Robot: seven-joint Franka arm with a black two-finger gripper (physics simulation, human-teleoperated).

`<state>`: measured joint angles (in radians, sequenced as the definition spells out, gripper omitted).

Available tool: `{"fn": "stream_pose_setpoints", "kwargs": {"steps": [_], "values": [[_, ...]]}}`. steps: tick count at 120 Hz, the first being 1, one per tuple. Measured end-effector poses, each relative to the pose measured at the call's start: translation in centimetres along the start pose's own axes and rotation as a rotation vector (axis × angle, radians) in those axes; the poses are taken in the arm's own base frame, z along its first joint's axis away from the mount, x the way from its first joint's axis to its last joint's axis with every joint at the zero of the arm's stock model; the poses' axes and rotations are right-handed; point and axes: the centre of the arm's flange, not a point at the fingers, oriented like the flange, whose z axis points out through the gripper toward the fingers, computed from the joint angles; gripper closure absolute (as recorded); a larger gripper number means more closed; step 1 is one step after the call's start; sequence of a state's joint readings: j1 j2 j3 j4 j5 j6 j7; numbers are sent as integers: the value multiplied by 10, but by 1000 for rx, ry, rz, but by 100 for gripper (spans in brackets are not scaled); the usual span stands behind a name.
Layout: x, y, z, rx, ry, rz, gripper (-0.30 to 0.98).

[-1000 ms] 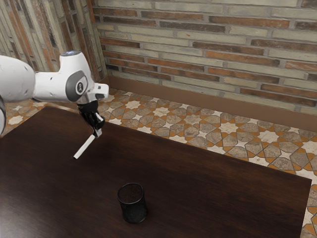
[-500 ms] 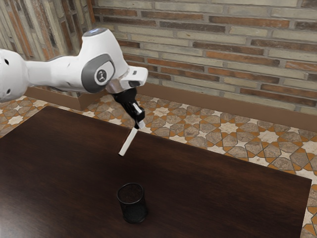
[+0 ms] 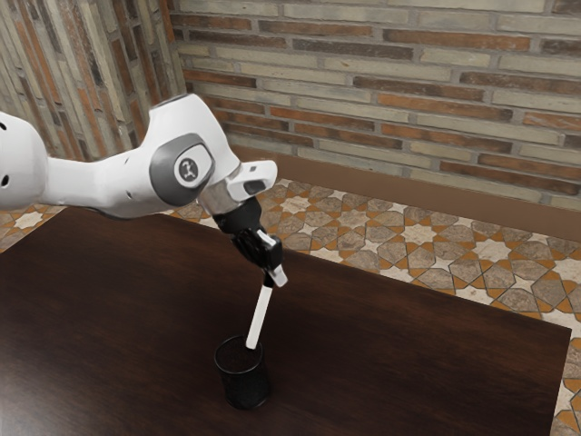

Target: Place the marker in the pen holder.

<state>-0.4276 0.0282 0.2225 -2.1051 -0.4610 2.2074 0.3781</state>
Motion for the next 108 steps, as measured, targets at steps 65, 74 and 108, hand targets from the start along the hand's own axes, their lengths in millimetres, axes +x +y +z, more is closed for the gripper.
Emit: {"fn": "stream_pose_setpoints", "kwargs": {"steps": [65,74,108], "values": [[-34,-1,15,73,-51,27,79],[-39,-11,18,85,-55,13,77],[25,7,-85,184,110,141,25]]}}
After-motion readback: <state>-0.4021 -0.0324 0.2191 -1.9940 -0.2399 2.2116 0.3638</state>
